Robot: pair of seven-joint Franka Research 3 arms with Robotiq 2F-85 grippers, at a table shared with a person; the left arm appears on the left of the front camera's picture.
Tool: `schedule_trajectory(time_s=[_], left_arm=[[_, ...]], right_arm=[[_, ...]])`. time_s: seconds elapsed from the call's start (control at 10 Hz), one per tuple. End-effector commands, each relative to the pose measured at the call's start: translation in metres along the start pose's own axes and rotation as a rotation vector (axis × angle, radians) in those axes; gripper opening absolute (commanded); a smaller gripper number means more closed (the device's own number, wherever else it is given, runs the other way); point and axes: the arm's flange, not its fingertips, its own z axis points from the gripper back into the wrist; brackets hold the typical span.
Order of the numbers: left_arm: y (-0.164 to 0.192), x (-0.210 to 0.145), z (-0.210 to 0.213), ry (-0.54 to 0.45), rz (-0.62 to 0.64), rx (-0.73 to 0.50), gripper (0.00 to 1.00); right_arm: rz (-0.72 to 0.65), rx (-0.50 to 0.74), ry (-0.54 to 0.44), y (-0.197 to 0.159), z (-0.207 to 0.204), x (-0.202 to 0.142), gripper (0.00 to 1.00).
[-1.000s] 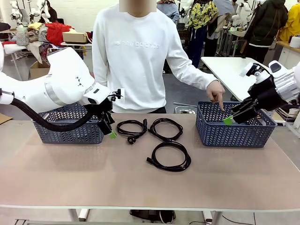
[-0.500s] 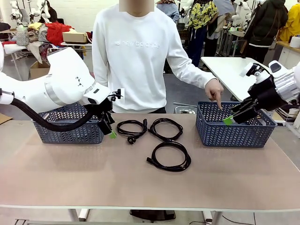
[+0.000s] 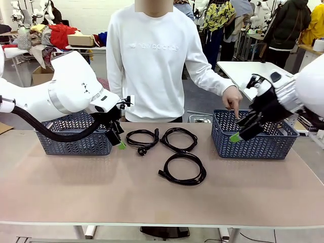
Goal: Organize the cables according to human instructions.
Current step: Pick up a bundle of cables and place it in the basket indicated by the human.
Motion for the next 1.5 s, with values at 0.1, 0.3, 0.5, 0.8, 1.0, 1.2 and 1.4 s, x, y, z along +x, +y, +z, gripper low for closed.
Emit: schedule_trajectory(time_s=[0.1,0.3,0.5,0.8,1.0,1.2,1.4], left_arm=[[0.0,-0.001,0.0,-0.001,0.001,0.005,1.0],[0.0,-0.001,0.0,-0.001,0.001,0.005,1.0],[0.0,-0.001,0.0,-0.001,0.001,0.005,1.0],[0.0,-0.001,0.0,-0.001,0.001,0.005,1.0],[0.0,-0.001,0.0,-0.001,0.001,0.005,1.0],[0.0,-0.001,0.0,-0.001,0.001,0.005,1.0],[0.0,-0.001,0.0,-0.001,0.001,0.005,1.0]], right_arm=[[0.027,-0.03,0.146,0.015,-0.022,0.021,1.0],[0.041,-0.055,0.25,0.032,-0.045,0.032,1.0],[0.061,-0.048,0.293,0.044,-0.067,0.039,1.0],[0.107,-0.001,0.306,0.053,-0.098,0.044,1.0],[0.11,0.033,0.324,0.052,-0.115,0.044,1.0],[0.096,0.044,0.314,0.049,-0.116,0.045,1.0],[0.102,0.023,0.342,0.055,-0.114,0.038,1.0]])
